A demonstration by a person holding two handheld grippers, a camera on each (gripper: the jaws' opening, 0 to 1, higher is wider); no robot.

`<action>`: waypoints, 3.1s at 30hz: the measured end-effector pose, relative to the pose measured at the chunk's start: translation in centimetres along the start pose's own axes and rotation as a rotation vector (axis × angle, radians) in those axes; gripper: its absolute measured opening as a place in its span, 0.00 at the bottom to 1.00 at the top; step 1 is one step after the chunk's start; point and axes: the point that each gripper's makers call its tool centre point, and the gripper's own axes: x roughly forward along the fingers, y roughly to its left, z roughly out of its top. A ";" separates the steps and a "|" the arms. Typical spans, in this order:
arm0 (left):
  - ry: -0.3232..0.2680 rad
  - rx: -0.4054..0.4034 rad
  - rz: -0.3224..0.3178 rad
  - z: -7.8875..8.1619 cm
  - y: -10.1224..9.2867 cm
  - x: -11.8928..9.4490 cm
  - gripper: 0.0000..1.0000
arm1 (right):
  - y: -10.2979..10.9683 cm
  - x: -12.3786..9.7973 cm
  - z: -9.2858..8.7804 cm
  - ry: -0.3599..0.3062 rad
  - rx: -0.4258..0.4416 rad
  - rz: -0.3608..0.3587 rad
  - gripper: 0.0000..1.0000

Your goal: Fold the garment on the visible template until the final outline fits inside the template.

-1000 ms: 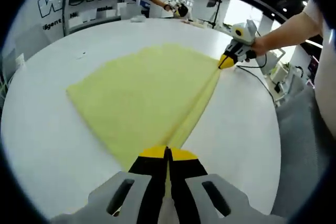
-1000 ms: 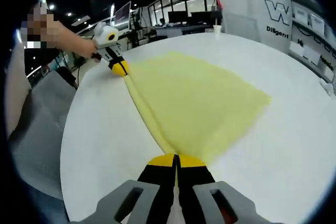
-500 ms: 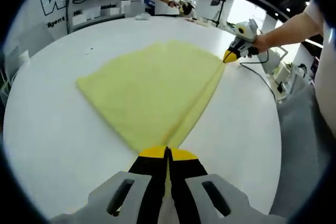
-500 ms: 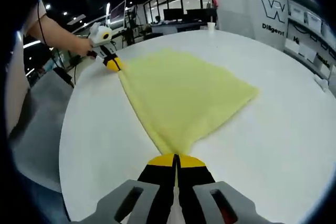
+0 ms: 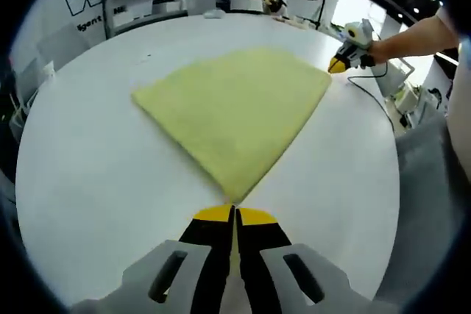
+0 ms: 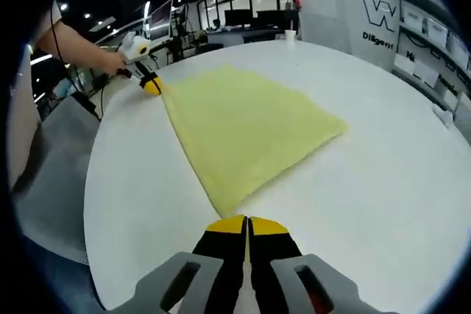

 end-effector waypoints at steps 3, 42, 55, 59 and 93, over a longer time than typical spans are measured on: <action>-0.014 -0.014 0.020 0.2 0.4 -0.3 0.03 | 0.6 0.3 0.3 -0.006 0.000 0.002 0.00; -0.011 0.011 0.004 1.3 -0.7 0.9 0.01 | 0.8 2.1 0.3 0.037 0.009 0.000 0.00; 0.007 -0.004 0.046 0.4 -0.4 -0.9 0.00 | 0.7 1.1 0.4 0.043 0.042 -0.028 0.01; -0.007 -0.008 0.060 0.7 -0.4 -1.3 0.00 | 0.8 0.6 0.4 0.047 0.043 -0.033 0.05; -0.246 -0.181 0.174 2.5 -4.5 -8.4 0.31 | 6.4 -5.1 3.7 -0.105 -0.001 -0.099 0.36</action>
